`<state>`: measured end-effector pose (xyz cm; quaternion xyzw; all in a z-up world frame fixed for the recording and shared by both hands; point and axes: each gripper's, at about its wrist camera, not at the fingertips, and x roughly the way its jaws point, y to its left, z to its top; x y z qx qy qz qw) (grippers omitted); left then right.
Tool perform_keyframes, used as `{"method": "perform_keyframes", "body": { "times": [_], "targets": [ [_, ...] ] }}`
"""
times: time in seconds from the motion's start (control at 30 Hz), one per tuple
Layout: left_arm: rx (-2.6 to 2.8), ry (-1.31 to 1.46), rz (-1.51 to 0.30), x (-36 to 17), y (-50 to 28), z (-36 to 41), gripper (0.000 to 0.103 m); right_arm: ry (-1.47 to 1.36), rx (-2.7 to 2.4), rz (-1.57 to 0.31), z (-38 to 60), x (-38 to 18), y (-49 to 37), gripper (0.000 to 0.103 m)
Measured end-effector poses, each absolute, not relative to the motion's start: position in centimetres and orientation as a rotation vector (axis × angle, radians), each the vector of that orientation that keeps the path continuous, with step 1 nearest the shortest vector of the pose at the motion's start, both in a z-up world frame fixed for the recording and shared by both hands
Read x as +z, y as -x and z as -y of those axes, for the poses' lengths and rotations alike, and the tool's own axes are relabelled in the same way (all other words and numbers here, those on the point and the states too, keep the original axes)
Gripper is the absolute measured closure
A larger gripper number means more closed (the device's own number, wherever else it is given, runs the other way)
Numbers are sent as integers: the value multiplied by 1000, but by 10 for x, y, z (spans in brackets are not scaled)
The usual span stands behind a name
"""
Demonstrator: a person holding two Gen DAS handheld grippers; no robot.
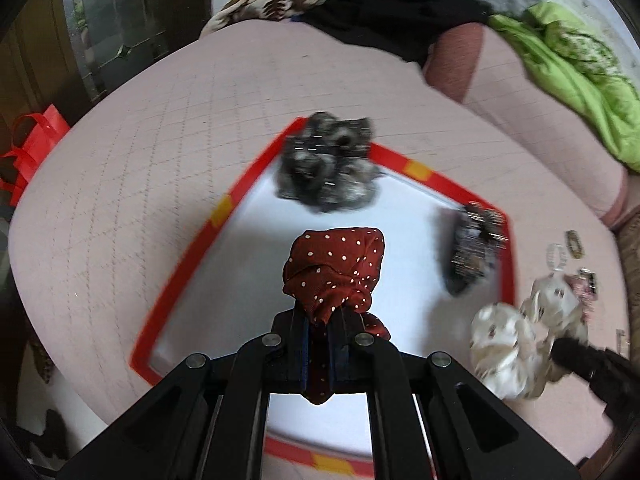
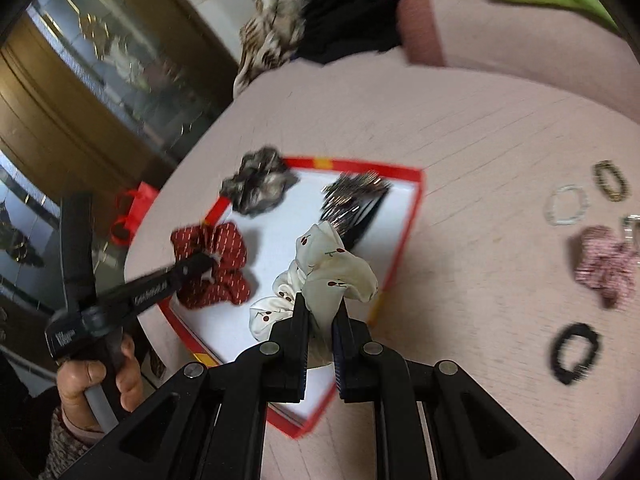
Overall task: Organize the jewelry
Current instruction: 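Carry both scrunchies into the tray and open both grippers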
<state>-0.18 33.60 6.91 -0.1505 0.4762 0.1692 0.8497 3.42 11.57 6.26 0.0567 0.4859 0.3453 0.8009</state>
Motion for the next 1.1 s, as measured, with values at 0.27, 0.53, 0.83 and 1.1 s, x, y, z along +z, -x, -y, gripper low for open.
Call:
{"method": "perform_keyframes", "body": {
  "times": [0.27,0.53,0.83,1.1],
  "targets": [
    [460,210,-1040,51,-19,-346,94,-55,734,-1112,-151,17,-40,88],
    [487,153,-999,71,-12,-322,73,7,739,-1026,-138,38,-25,53],
    [352,99,-898,124,4,-230,58,68,646,-962,-21,55,22,50],
    [142,33,-903,139,6,-117,57,-56,292,-971,174,52,62,50]
  ]
}}
